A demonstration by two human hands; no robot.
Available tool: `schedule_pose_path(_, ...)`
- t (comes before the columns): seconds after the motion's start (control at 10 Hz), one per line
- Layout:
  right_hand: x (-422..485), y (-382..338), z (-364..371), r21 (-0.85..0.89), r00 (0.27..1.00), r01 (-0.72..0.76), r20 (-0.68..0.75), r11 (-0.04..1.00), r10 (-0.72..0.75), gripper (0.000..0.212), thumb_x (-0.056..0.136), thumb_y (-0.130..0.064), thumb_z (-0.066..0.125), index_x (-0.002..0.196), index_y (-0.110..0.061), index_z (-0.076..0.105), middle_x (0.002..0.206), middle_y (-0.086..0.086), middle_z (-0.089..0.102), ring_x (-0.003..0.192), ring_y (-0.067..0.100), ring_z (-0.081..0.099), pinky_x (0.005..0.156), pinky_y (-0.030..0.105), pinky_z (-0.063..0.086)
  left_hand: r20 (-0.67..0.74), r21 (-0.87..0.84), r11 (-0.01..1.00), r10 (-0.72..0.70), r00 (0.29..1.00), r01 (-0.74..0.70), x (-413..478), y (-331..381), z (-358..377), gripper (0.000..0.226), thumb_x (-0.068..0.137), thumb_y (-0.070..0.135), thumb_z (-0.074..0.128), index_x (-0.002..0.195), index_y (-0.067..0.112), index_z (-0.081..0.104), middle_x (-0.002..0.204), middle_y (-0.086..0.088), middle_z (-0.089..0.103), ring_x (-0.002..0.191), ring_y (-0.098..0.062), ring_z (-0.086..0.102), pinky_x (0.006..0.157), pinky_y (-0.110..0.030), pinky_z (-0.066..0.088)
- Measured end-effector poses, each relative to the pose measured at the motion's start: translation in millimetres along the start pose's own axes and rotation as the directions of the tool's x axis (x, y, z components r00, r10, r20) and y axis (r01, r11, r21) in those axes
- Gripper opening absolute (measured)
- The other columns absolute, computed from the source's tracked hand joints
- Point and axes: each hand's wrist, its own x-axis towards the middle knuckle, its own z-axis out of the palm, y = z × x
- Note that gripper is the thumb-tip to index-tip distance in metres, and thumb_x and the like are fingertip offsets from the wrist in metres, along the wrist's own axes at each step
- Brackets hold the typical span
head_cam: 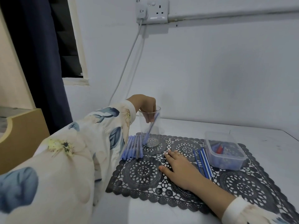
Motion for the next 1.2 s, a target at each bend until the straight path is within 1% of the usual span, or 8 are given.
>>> schedule_pose_path(0.1,-1.2,-0.4,-0.6,0.001,1.000,0.001,0.003,1.000,-0.001,0.071,0.093,-0.058,0.028,0.149,-0.016,0.015,0.156,0.002,0.008,0.143,0.019,0.005,0.116,0.034,0.006,-0.009,-0.074,0.996,0.039,0.999,-0.039,-4.2,-2.6,-5.3,0.013,0.076,0.017,0.071,0.087,0.010,0.074,0.084,0.001,0.074,0.071,-0.002,0.069,0.095,-0.030,0.048)
schedule_pose_path(0.2,-1.9,-0.5,-0.9,0.003,1.000,-0.001,0.004,1.000,0.001,0.071,0.094,-0.058,0.028,0.149,-0.016,0.015,0.156,0.002,0.008,0.143,0.019,0.005,0.116,0.033,0.006,-0.119,-0.255,0.963,0.059,0.991,-0.088,-10.2,-8.1,-10.8,0.016,0.080,0.008,0.066,0.091,-0.004,0.070,0.087,-0.011,0.073,0.077,-0.018,0.072,0.090,-0.035,0.053)
schedule_pose_path(0.3,-2.0,-0.9,-2.0,0.000,1.000,0.000,0.001,1.000,0.000,0.071,0.094,-0.058,0.028,0.149,-0.015,0.016,0.156,0.003,0.009,0.143,0.019,0.006,0.116,0.033,0.006,-0.348,-0.443,0.875,0.032,0.937,-0.195,-20.5,-12.3,-11.2,0.016,0.084,0.003,0.058,0.092,-0.009,0.065,0.090,-0.019,0.069,0.082,-0.028,0.070,0.077,-0.033,0.057)
schedule_pose_path(0.4,-2.4,-0.8,-2.5,0.000,1.000,0.003,0.000,1.000,-0.003,0.070,0.094,-0.058,0.028,0.149,-0.015,0.017,0.156,0.003,0.009,0.143,0.019,0.006,0.116,0.033,0.006,-0.571,-0.464,0.826,-0.003,0.821,-0.320,-34.6,-11.7,-6.2,0.018,0.087,0.010,0.052,0.092,-0.001,0.066,0.093,-0.013,0.070,0.081,-0.020,0.069,0.069,-0.023,0.053)
schedule_pose_path(0.5,-3.1,-0.5,-1.9,0.009,1.000,0.002,-0.005,1.000,-0.002,0.069,0.094,-0.057,0.029,0.149,-0.016,0.018,0.156,0.003,0.010,0.143,0.018,0.007,0.115,0.032,0.007,-0.748,-0.379,0.822,-0.003,0.663,-0.424,-49.1,-6.7,2.0,0.018,0.091,0.020,0.051,0.091,0.010,0.066,0.088,-0.005,0.070,0.083,-0.017,0.065,0.074,-0.027,0.052)
schedule_pose_path(0.7,-3.2,-0.6,-0.7,0.019,1.000,0.001,-0.020,1.000,0.000,0.070,0.093,-0.058,0.030,0.148,-0.016,0.019,0.156,0.003,0.011,0.143,0.018,0.008,0.116,0.033,0.008,-0.940,-0.078,0.846,0.114,0.321,-0.528,-75.7,0.2,19.0,0.028,0.097,0.026,0.045,0.119,0.021,0.061,0.088,-0.001,0.059,0.076,-0.012,0.055,0.073,-0.031,0.050)
schedule_pose_path(0.9,-5.4,-3.0,-2.5,0.019,0.999,0.004,-0.045,1.000,-0.003,0.069,0.093,-0.057,0.032,0.148,-0.016,0.022,0.155,0.003,0.015,0.142,0.018,0.012,0.115,0.032,0.011,-0.923,-0.033,0.866,0.166,0.348,-0.499,-99.6,0.4,51.3,0.032,0.093,0.016,0.054,0.125,0.019,0.059,0.088,0.001,0.050,0.072,-0.013,0.050,0.066,-0.031,0.046)
schedule_pose_path(1.2,-5.4,-2.1,-0.2,0.019,0.998,0.006,-0.070,1.000,-0.005,0.067,0.093,-0.057,0.034,0.146,-0.017,0.026,0.154,0.003,0.019,0.141,0.018,0.017,0.115,0.033,0.015,-0.779,-0.360,0.861,-0.066,0.624,-0.359,-119.2,2.5,109.2,0.014,0.078,0.016,0.071,0.092,0.018,0.068,0.080,0.007,0.063,0.070,-0.011,0.057,0.071,-0.031,0.051)
